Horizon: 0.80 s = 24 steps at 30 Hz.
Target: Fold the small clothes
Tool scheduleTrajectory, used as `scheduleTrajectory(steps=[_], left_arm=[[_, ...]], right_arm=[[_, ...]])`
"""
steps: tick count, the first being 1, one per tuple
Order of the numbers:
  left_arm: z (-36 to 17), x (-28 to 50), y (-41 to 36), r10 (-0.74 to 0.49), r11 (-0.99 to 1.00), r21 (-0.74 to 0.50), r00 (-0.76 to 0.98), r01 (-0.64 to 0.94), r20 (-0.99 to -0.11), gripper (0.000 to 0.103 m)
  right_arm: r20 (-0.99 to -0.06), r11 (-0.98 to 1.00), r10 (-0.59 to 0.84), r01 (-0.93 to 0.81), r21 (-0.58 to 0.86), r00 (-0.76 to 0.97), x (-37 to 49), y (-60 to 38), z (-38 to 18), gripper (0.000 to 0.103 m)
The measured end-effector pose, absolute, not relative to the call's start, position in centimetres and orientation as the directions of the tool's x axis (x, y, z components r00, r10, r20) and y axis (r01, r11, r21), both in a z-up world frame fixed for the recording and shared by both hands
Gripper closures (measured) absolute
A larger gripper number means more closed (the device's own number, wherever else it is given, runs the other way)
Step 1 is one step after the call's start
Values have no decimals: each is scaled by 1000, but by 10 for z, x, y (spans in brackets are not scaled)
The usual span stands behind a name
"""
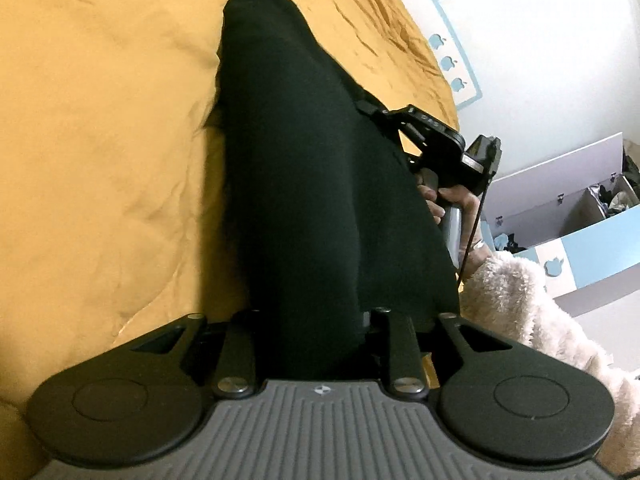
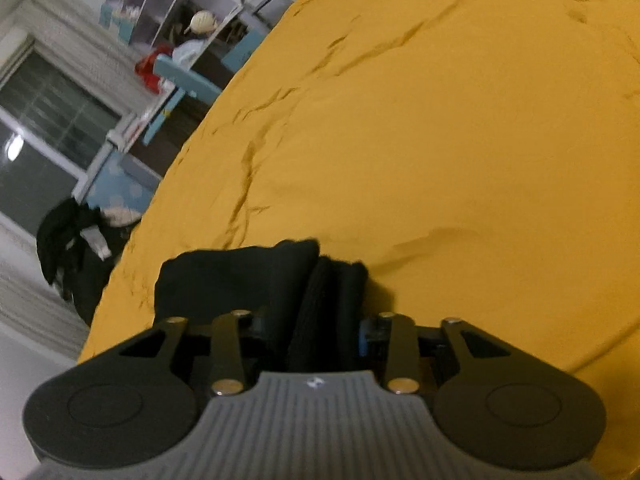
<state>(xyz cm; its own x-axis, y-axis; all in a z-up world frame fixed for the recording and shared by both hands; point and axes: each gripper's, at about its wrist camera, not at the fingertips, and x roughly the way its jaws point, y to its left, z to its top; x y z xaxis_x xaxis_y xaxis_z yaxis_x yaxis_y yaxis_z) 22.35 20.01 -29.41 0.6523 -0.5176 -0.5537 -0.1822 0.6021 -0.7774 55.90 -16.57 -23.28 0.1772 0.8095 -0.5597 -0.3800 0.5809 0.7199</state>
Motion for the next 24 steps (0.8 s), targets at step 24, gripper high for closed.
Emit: scheduleTrajectory(steps=[24], left_arm=[[-228,191,189,-367,685,-708,759,-170,-538,65]], right_arm=[[-632,726,682,-450,521,369,297,-334,-175,95]])
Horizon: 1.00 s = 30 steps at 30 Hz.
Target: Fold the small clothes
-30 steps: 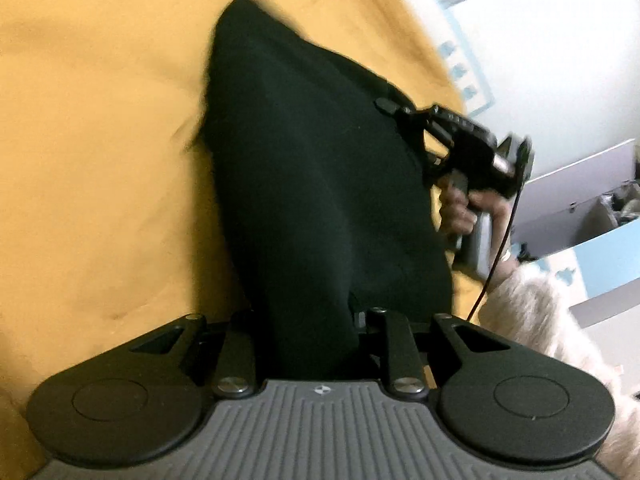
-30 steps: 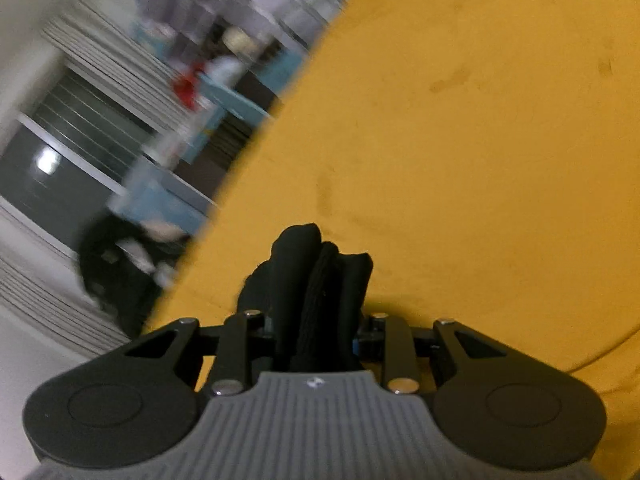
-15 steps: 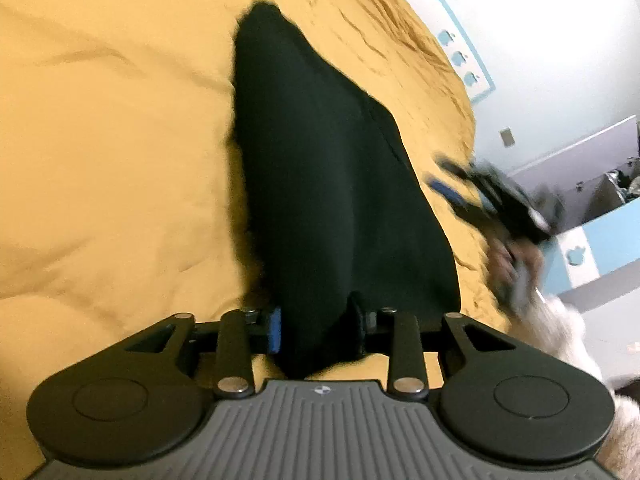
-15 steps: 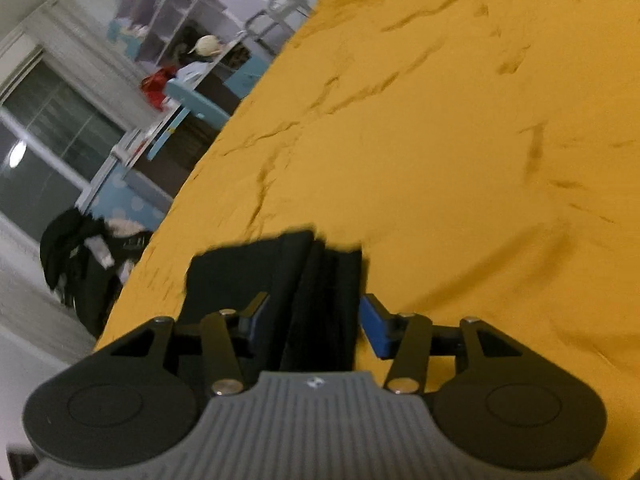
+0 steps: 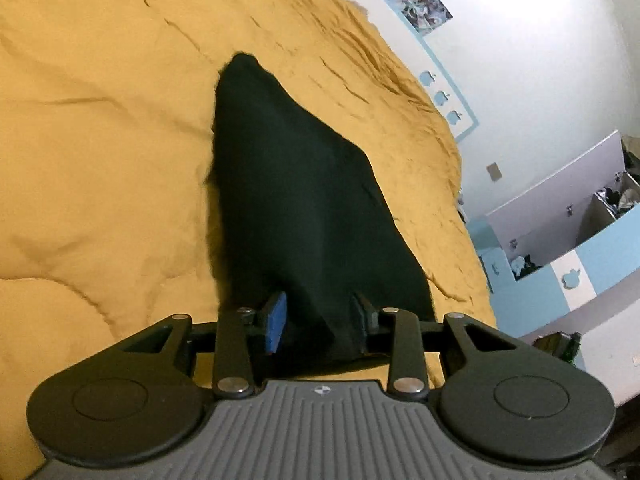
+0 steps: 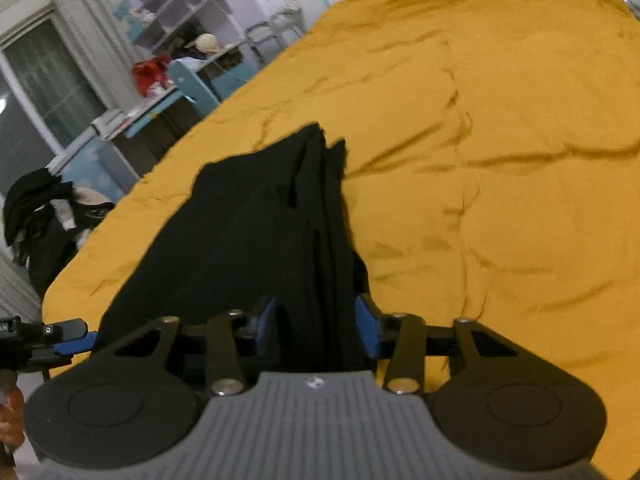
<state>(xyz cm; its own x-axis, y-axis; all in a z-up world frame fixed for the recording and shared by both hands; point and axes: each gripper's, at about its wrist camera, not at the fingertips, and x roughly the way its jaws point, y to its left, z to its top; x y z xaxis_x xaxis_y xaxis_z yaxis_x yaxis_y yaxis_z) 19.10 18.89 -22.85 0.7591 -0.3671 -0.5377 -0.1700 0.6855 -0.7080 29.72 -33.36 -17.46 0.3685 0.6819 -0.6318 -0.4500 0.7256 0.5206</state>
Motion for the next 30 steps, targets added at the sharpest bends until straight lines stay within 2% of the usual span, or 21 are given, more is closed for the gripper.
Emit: scheduleTrajectory(steps=[6,10,13,15,17,21,24,27,30], left_arm=[[-227,182,188,-388,709,-682,708,-180,-590,65],[-237,178,180,-372,752,-634,679,-180,-633,68],[-230,175,183,-382,749,-638,673,-176,-633,69],[-219,173,185,-383,754,-636,676,-166,-630,70],[-202,172,185,-371,767,-627,705,-134,-604,69],[-187,185,174,-426,765,-644,725,-31,-541,69],[-199,199,163,-451,768,-640,689,-24,-567,69],[-217,205,159,-442,777,-627,660,-58,-608,69],[-232,200,167,-446,742,-664,669,-95,-594,71]], right_arm=[[-618,753,658,-395,527,430,298,-344,-153,100],[-680,780,624,-355,515,384,304,-343,-185,101],[-669,768,641,-315,558,377,302,-351,-201,96],[-668,768,640,-308,562,379,301,-353,-196,69],[-651,771,637,-328,546,414,299,-358,-180,68],[-536,738,673,-416,531,510,311,-350,-134,68],[-482,710,704,-508,487,523,338,-312,-117,69],[-455,678,734,-582,449,504,372,-268,-116,69],[-497,691,719,-582,430,486,403,-229,-126,69]])
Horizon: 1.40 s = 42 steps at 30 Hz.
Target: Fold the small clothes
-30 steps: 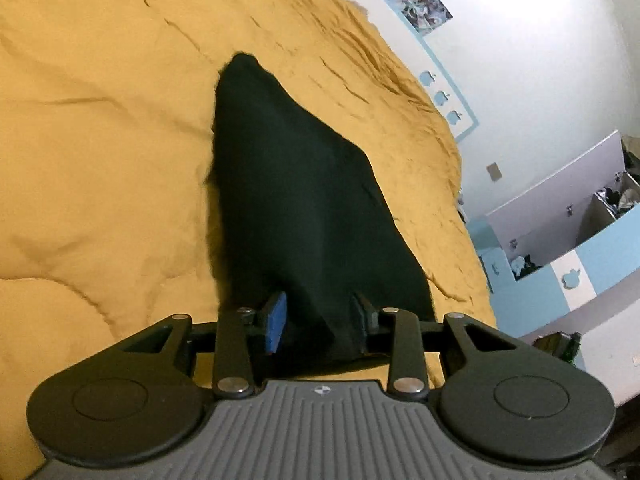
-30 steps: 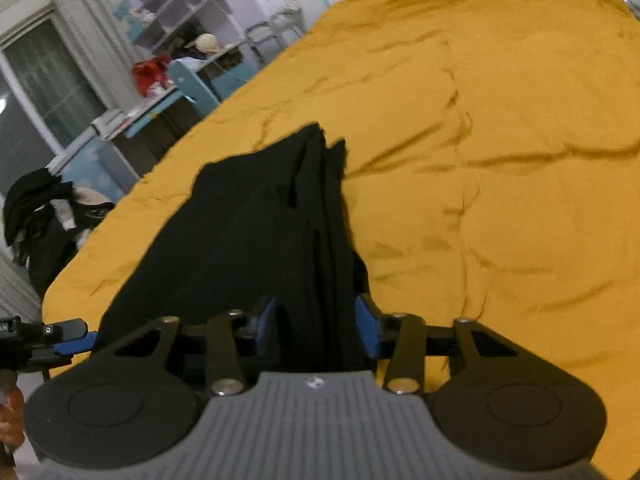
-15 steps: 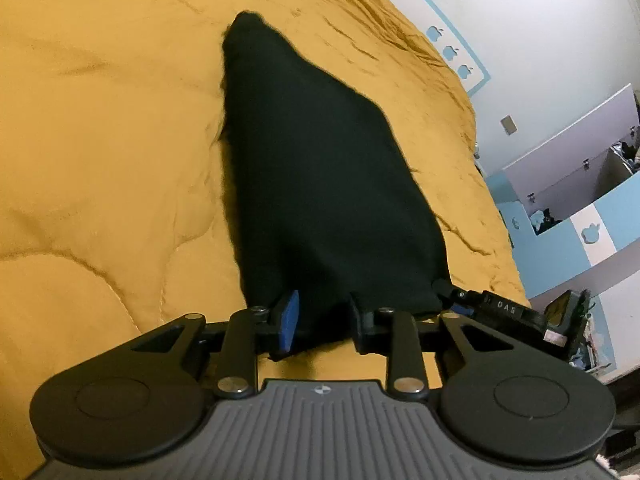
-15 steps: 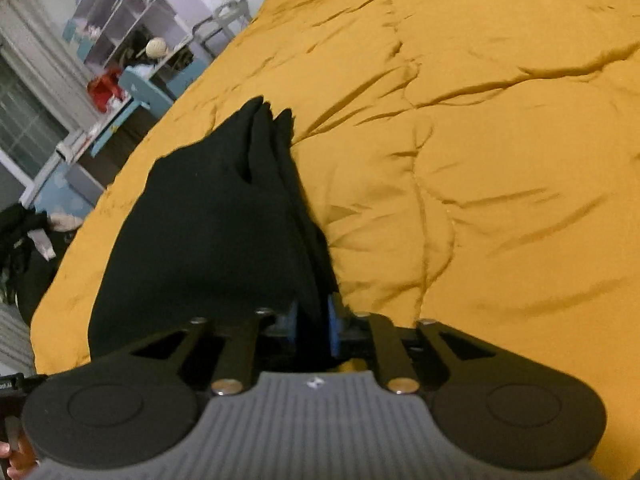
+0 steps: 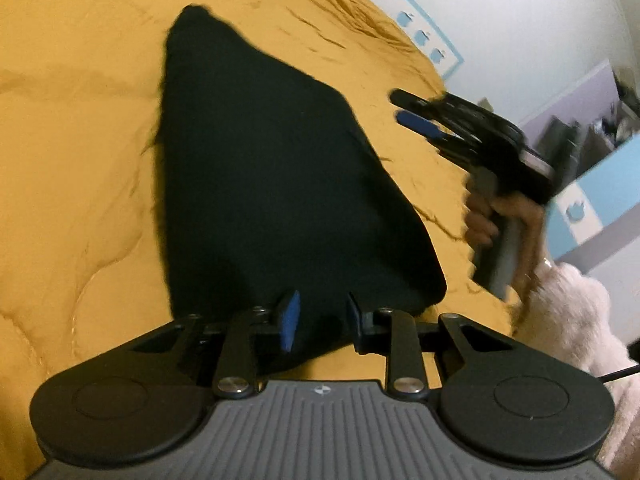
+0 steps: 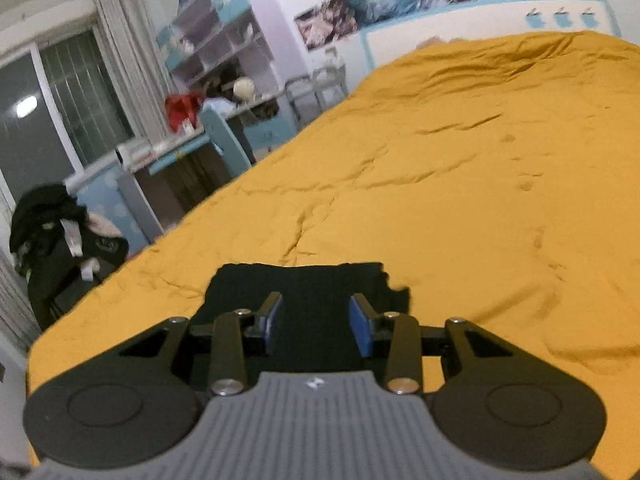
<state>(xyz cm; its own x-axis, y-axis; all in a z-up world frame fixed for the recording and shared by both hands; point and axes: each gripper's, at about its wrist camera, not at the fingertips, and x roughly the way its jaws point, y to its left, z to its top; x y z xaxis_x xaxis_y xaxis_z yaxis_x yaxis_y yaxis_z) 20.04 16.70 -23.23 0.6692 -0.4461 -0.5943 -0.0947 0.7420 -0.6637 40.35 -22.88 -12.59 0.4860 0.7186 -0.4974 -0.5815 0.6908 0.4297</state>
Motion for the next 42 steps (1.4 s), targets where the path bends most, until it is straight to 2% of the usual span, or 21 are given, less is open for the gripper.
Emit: scheduleTrajectory(steps=[6,7,9,10,14,16,18,19,23,27,33,40,42], left_arm=[[-243,195,174,-461,722,-686,677,-90,-573,72],[-243,195,173,-455,731,-677,679,-85,-576,72],[-238,198,167,-443,751,-657,683,-72,-581,72],[-237,196,164,-434,761,-645,686,-67,-584,72],[-235,192,156,-408,789,-612,698,-55,-589,72],[-234,194,159,-410,776,-627,702,-67,-582,72],[-230,194,165,-416,755,-651,709,-79,-569,72],[-225,191,168,-410,750,-657,723,-80,-556,72],[-214,179,173,-385,747,-661,762,-74,-521,72],[-221,179,175,-405,727,-681,742,-93,-534,72],[-230,178,172,-402,723,-682,735,-112,-547,72],[-219,181,168,-381,750,-651,728,-117,-570,74],[-203,177,161,-357,774,-626,748,-98,-559,73]], right_arm=[[-588,702,693,-574,421,417,434,-184,-160,70],[-608,718,673,-569,401,421,435,-180,-166,71],[-657,756,622,-547,360,426,445,-174,-180,86],[-664,764,612,-537,356,430,446,-172,-185,89],[-670,767,599,-555,323,438,445,-167,-192,90],[-665,770,598,-551,321,447,440,-171,-185,89],[-629,756,627,-553,349,460,426,-183,-170,72],[-600,739,652,-566,366,463,414,-192,-161,69],[-530,654,735,-651,386,423,355,-228,-129,67],[-570,643,727,-670,371,382,300,-259,-129,65],[-661,753,594,-605,258,459,270,-286,-170,66],[-656,760,598,-585,282,460,270,-299,-183,65],[-640,765,603,-574,294,476,265,-299,-171,56]])
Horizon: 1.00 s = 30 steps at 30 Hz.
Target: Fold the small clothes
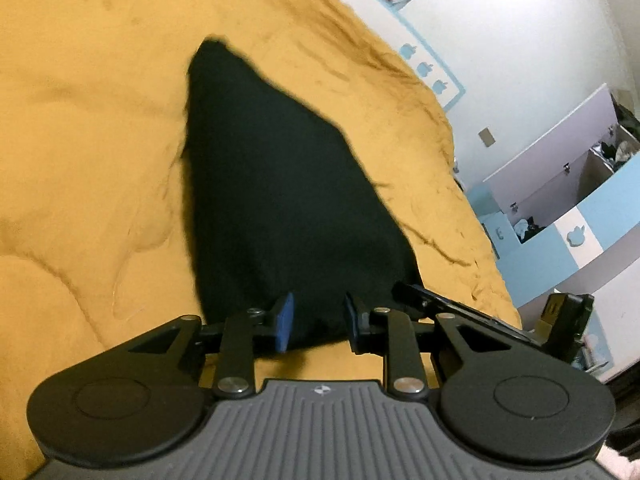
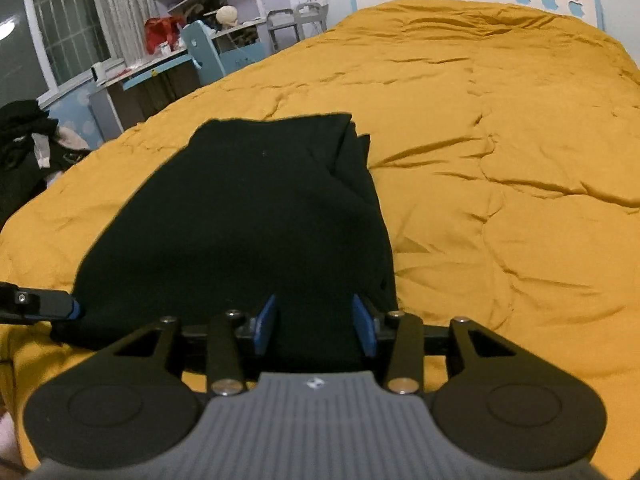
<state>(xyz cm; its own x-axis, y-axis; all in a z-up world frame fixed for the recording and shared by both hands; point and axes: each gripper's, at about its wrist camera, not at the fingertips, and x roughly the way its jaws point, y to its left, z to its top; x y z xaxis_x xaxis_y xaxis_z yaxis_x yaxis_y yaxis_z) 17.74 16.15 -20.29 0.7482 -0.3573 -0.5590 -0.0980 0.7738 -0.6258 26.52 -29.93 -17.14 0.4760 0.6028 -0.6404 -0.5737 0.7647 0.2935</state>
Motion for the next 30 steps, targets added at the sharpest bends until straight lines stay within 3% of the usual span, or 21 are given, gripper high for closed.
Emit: scheduleTrajectory(steps=[3,14,17,28,30], left_arm=[[-192,178,153,-343,788,-608,751,-97,-564,66],[-214,188,141,-286,809,-558,706,-185,-648,65],[-200,185,135,-267,826,-532,703,-186,-660,64],[-126,135,94,-91,901,-368,731,-228,-677,26],[-115,123,88,-50,906,-339,730,-254,-681,24]], right_arm=[[-633,769,605,-559,309,483,254,-297,-159,52],[-676,809,540,-531,252,502,233,-289,-172,50],[-684,827,524,-497,265,508,231,-294,-157,44],[-669,887,442,-401,228,597,172,-314,-76,24],[-666,890,436,-399,221,605,156,-318,-63,22]])
